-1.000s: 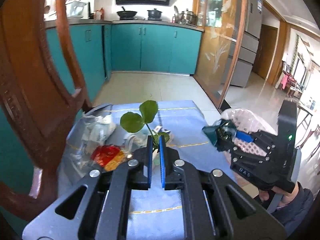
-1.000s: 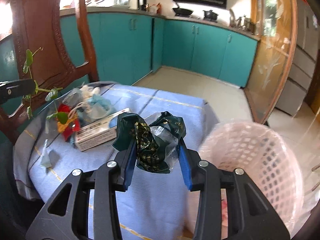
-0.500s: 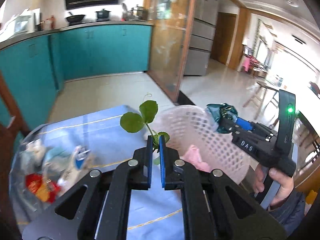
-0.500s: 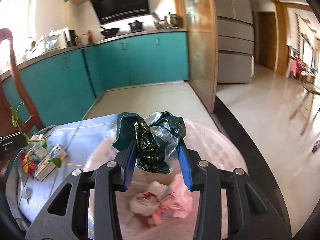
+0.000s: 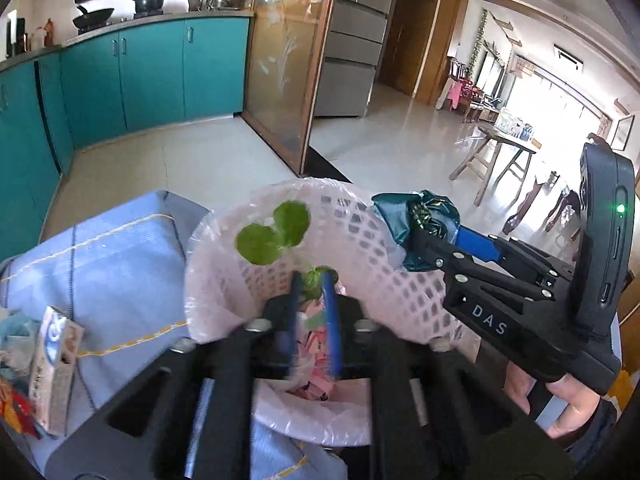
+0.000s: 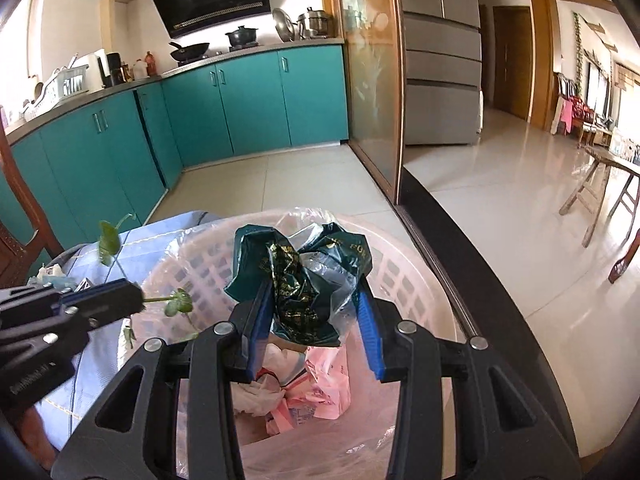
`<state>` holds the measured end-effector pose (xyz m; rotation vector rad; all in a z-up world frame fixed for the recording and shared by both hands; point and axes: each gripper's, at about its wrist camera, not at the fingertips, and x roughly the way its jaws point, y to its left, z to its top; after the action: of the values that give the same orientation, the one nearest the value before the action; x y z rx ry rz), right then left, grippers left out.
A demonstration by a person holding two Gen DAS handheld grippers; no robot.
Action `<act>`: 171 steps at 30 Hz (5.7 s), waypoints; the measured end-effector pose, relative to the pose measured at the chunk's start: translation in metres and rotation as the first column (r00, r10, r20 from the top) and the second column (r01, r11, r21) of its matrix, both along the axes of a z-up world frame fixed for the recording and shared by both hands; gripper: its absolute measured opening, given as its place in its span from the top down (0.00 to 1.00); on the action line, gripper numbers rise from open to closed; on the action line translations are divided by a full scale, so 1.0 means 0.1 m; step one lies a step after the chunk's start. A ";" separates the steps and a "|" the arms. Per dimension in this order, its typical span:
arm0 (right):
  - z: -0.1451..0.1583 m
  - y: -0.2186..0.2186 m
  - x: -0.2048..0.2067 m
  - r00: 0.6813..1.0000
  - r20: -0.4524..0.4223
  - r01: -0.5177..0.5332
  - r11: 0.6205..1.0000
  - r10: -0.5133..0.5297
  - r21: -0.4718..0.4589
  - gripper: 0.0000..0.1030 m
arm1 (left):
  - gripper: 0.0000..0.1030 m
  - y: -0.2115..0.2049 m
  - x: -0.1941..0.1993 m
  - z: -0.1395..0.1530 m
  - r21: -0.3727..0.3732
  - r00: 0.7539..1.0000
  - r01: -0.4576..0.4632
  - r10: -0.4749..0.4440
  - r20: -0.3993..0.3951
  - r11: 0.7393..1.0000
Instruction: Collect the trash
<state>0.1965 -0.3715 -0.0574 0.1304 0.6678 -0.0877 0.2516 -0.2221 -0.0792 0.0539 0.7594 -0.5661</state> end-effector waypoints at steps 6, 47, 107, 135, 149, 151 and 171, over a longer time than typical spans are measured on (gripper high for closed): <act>-0.01 0.04 0.06 1.000 -0.016 0.013 1.000 -0.013 -0.025 0.51 | 0.36 0.08 -0.03 0.04 0.044 0.996 -0.049 0.046 0.076 0.998; -0.66 3.04 1.34 0.846 -0.335 -0.387 0.910 0.414 0.147 0.35 | 0.20 2.73 -0.76 -0.50 0.192 0.791 -0.592 0.610 -0.050 0.783; -0.29 2.34 0.60 0.827 -0.290 -0.534 0.835 0.482 -0.132 0.36 | 0.76 2.96 -0.72 -0.87 0.134 0.761 -0.587 0.601 -0.245 0.798; -0.58 2.78 0.54 0.785 -0.354 -0.597 0.773 0.508 -0.214 0.30 | 0.24 3.20 -0.43 -0.33 0.143 0.734 -0.655 0.670 -0.110 0.742; -0.54 2.78 0.49 0.777 -0.325 -0.617 0.756 0.540 -0.218 0.67 | 0.80 3.25 -0.48 -0.35 0.099 0.731 -0.670 0.677 -0.084 0.736; -0.48 2.73 0.49 0.786 -0.302 -0.606 0.768 0.539 -0.207 0.67 | 0.80 3.24 -0.58 -0.19 0.085 0.727 -0.682 0.686 -0.030 0.727; -0.19 2.34 0.58 0.871 -0.199 -0.481 0.862 0.449 -0.159 0.67 | 0.71 2.68 -0.65 0.16 0.044 0.845 -0.534 0.533 0.046 0.844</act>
<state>0.2544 -0.1375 -0.0765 -0.2432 0.8271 0.3067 0.1870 0.0455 -0.0633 -0.0978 0.7188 -0.0083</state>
